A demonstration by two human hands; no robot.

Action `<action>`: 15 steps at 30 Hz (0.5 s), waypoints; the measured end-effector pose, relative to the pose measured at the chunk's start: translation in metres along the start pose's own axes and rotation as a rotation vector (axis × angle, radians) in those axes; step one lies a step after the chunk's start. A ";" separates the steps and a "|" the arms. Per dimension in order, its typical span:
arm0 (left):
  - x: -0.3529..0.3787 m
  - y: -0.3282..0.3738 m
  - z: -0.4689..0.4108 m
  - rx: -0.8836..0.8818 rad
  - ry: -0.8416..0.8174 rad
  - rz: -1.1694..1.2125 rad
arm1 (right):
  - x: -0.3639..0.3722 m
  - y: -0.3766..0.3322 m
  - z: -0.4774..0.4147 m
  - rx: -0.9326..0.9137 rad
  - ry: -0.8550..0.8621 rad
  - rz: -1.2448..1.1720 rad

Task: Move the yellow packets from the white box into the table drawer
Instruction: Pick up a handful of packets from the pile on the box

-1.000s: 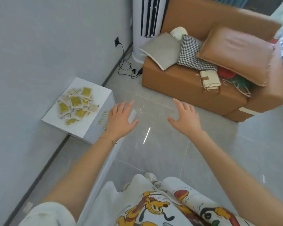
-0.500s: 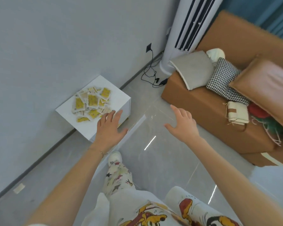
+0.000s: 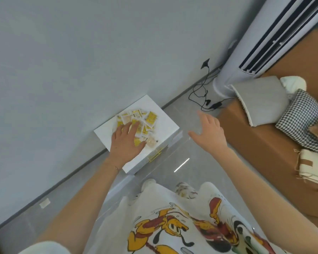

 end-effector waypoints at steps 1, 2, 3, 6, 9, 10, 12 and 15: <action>-0.005 -0.009 -0.004 -0.026 0.007 0.001 | 0.005 -0.010 -0.010 -0.017 -0.008 -0.005; -0.009 -0.017 -0.009 -0.051 0.022 0.003 | 0.009 -0.020 -0.020 -0.034 -0.017 -0.008; -0.012 -0.024 -0.013 -0.073 0.042 0.002 | 0.014 -0.029 -0.029 -0.051 -0.028 -0.008; -0.015 -0.045 -0.021 -0.136 0.083 0.007 | 0.031 -0.049 -0.056 -0.111 -0.058 0.001; -0.012 -0.062 -0.025 -0.227 0.088 0.026 | 0.054 -0.062 -0.082 -0.173 -0.118 -0.012; -0.010 -0.067 -0.025 -0.259 0.096 0.028 | 0.061 -0.066 -0.090 -0.188 -0.142 -0.013; -0.003 -0.077 -0.027 -0.327 0.106 0.029 | 0.074 -0.072 -0.103 -0.223 -0.191 -0.003; 0.010 -0.092 -0.027 -0.450 0.105 0.049 | 0.096 -0.081 -0.119 -0.279 -0.262 0.003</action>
Point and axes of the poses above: each hand's wrist, its own z-axis away from the middle knuckle, its own x-axis out of the palm, y = z × x, the point moved 10 cm from there along -z, towards the middle knuckle, and after that the axes turned 11 degrees about y, right-handed, at the moved point
